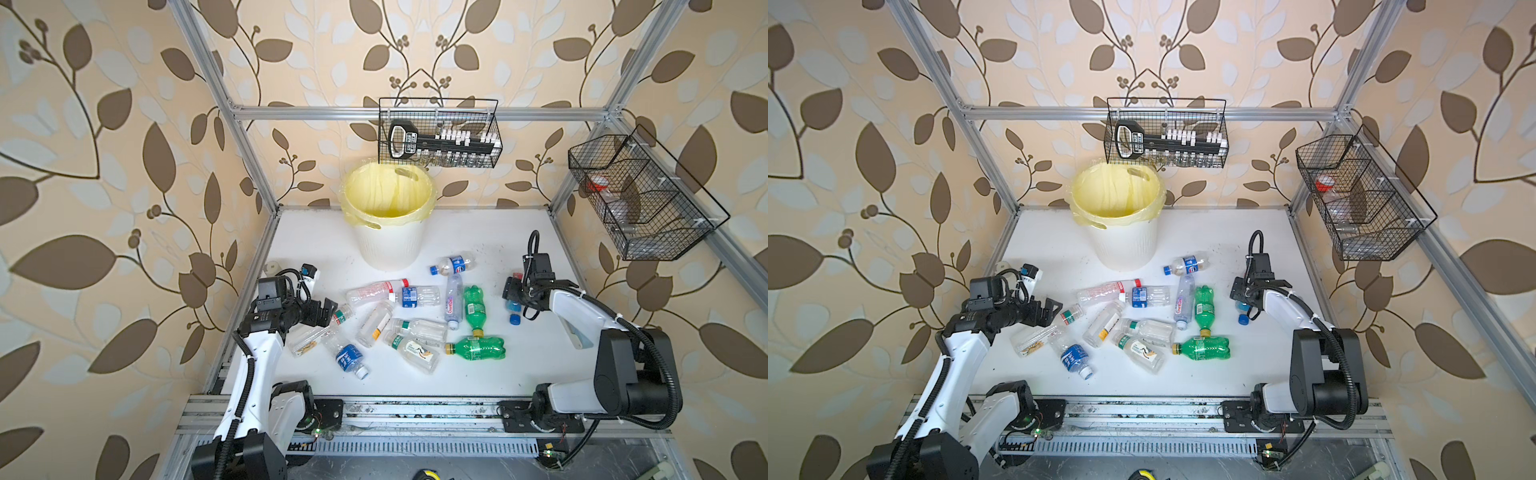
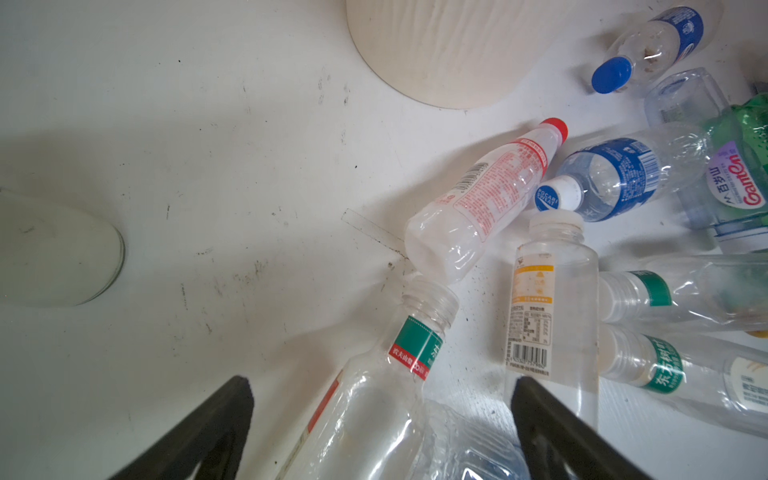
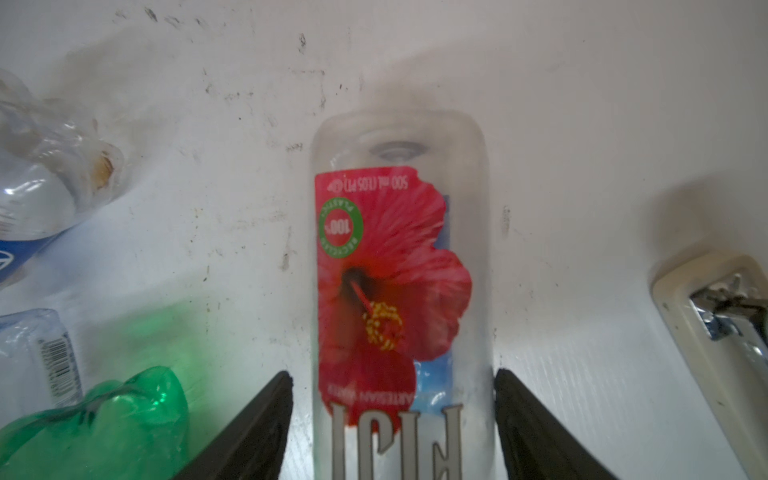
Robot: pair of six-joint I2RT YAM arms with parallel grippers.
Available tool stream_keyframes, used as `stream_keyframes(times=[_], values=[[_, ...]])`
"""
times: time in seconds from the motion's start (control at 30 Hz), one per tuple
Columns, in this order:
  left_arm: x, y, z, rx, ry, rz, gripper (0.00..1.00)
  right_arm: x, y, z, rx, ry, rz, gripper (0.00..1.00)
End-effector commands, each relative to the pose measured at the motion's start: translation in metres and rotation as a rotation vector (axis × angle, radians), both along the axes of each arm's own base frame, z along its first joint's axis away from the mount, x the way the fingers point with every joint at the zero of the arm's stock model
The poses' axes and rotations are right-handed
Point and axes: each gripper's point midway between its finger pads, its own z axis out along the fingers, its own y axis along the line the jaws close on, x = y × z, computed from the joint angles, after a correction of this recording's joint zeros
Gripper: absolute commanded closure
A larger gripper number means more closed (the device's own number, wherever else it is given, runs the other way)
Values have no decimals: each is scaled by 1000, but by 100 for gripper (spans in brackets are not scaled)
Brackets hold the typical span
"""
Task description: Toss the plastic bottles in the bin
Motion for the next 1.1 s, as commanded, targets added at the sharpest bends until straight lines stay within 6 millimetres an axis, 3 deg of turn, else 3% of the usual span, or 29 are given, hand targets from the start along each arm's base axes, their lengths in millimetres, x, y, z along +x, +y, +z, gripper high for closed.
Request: stream_keyframes(times=[0.0,0.27,0.67,0.77,0.8,0.93,1.07], values=[[0,-3,6,-18,-28,-21,1,-3,3,-9,22,17,1,30],[0,-1,5,-21,-28,-12,1,-4,5,-5,32,8,10,46],[0,1,6,-21,-31,-2,1,-5,24,39,64,-97,55,48],[0,2,6,-22,-29,2,1,-4,39,61,83,-164,86,48],[0,2,6,-21,-29,3,1,-3,53,73,112,-203,120,48],[0,3,7,-23,-32,4,1,-2,82,94,161,-270,192,48],[-1,3,7,-26,-32,5,1,-2,109,128,206,-368,256,49]])
